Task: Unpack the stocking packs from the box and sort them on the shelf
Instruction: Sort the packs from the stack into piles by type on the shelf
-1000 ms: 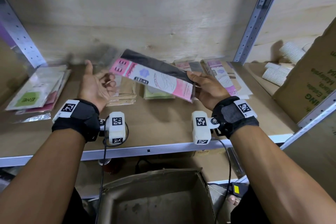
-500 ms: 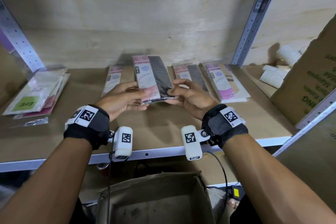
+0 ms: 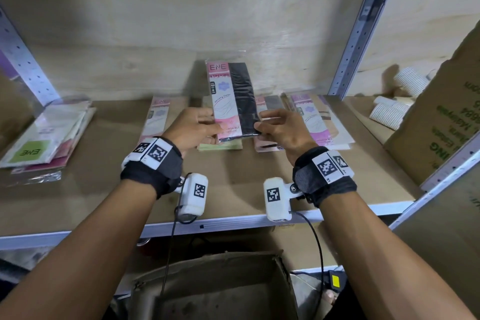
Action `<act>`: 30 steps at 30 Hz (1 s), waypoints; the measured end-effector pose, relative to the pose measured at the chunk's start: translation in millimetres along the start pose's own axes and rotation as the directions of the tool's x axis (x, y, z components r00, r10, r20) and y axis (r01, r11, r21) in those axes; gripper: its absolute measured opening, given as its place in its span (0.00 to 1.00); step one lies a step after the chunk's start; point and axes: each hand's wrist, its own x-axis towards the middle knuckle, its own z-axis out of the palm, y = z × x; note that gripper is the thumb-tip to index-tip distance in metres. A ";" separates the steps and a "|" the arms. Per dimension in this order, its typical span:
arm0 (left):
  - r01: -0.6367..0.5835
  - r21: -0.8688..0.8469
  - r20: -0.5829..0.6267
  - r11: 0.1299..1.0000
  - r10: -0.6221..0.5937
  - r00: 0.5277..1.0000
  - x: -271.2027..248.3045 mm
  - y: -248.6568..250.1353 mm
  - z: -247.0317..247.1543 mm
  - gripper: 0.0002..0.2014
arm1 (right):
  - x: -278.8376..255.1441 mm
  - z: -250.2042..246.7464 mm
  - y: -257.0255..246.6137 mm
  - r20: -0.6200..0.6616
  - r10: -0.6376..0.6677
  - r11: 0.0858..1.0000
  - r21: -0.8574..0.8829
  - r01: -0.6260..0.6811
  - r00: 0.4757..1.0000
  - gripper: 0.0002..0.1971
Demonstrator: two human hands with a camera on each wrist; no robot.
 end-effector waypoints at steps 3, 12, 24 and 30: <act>0.027 0.006 -0.025 1.000 -0.027 0.999 18.2 7.1 26.6 0.21 | 11.8 -16.7 0.2 -0.099 -0.043 0.993 -0.114 0.031 0.994 0.17; 0.200 0.137 -0.089 0.970 -0.189 0.978 52.6 6.7 84.7 0.21 | 30.1 -58.7 11.0 -0.292 -0.063 0.901 -0.428 -0.071 0.954 0.12; 0.246 0.218 -0.070 0.944 -0.236 0.969 51.5 2.3 89.9 0.25 | 26.8 -58.9 13.7 -0.252 -0.043 0.817 -0.565 -0.111 0.967 0.05; 0.238 0.236 -0.061 0.942 -0.230 0.971 49.6 4.3 90.6 0.26 | 24.3 -59.6 12.7 -0.248 -0.035 0.809 -0.576 -0.118 0.968 0.05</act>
